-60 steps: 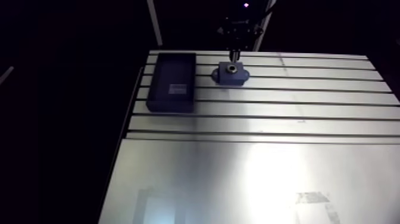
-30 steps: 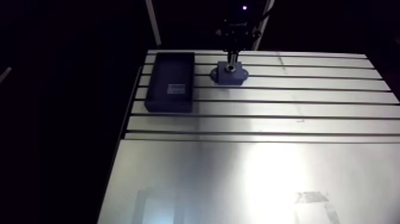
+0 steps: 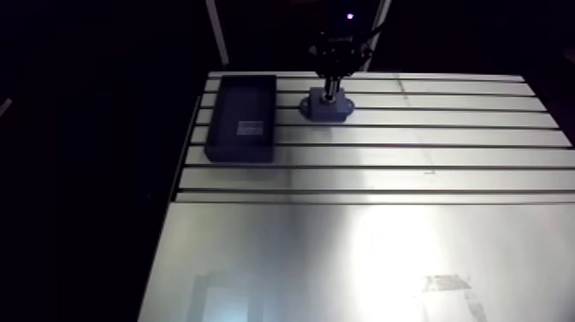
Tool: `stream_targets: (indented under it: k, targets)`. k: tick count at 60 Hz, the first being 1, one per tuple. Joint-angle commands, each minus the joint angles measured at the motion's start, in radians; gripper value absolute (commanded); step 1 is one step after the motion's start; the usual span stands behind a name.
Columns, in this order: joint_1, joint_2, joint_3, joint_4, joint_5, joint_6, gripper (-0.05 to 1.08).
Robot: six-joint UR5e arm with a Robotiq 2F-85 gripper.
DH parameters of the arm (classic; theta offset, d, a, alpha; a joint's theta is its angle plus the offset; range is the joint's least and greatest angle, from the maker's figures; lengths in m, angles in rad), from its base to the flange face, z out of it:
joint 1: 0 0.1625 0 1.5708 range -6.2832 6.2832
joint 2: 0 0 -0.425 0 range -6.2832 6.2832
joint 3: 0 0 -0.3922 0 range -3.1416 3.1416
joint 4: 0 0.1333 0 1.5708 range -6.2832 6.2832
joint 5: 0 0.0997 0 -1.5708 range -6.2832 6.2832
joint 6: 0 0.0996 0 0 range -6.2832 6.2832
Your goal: Pick up the bearing and press it into the housing until flush.
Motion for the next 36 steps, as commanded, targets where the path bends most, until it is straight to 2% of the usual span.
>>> stream_targets:
  k: [1, 36]
  targets:
    - [0.000, 0.000, 0.000, -0.001, -0.001, 0.000, 1.04]
    - [0.005, 0.005, 0.000, -0.006, -0.001, 0.000, 1.04]
